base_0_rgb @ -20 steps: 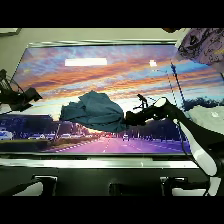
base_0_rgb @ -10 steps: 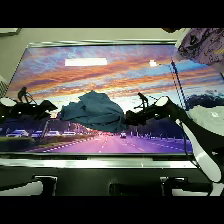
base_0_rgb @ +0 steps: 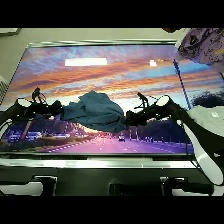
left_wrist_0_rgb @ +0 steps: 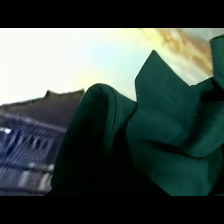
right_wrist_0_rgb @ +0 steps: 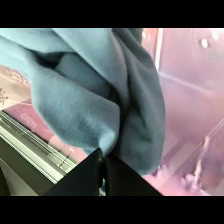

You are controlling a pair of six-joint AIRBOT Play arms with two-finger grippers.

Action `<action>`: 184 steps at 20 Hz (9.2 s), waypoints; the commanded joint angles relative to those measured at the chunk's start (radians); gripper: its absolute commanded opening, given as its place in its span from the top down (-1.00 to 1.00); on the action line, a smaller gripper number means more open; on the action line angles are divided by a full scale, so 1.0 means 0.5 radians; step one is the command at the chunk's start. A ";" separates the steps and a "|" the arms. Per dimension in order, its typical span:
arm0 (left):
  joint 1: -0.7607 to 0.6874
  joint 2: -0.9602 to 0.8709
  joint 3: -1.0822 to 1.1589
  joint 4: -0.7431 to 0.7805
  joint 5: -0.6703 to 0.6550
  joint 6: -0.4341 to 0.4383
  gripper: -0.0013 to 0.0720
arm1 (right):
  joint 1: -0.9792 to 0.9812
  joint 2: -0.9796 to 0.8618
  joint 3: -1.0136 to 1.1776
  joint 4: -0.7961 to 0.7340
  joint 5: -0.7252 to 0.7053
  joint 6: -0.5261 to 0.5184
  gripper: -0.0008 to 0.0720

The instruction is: Fold the clothes and pants, and hang the long-sleeved shirts on hangers.

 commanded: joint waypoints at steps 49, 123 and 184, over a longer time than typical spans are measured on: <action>0.048 0.404 0.298 0.639 -0.306 -0.612 -0.93 | 0.002 -0.786 1.747 -0.997 0.125 0.749 0.89; -0.359 -0.104 1.038 0.774 -0.561 -0.508 0.92 | 0.002 -0.844 1.746 -0.562 -0.232 0.591 0.89; 0.266 0.294 0.565 0.832 -1.035 -0.665 -0.68 | -1.392 0.221 -0.770 -0.204 -0.041 -0.481 0.61</action>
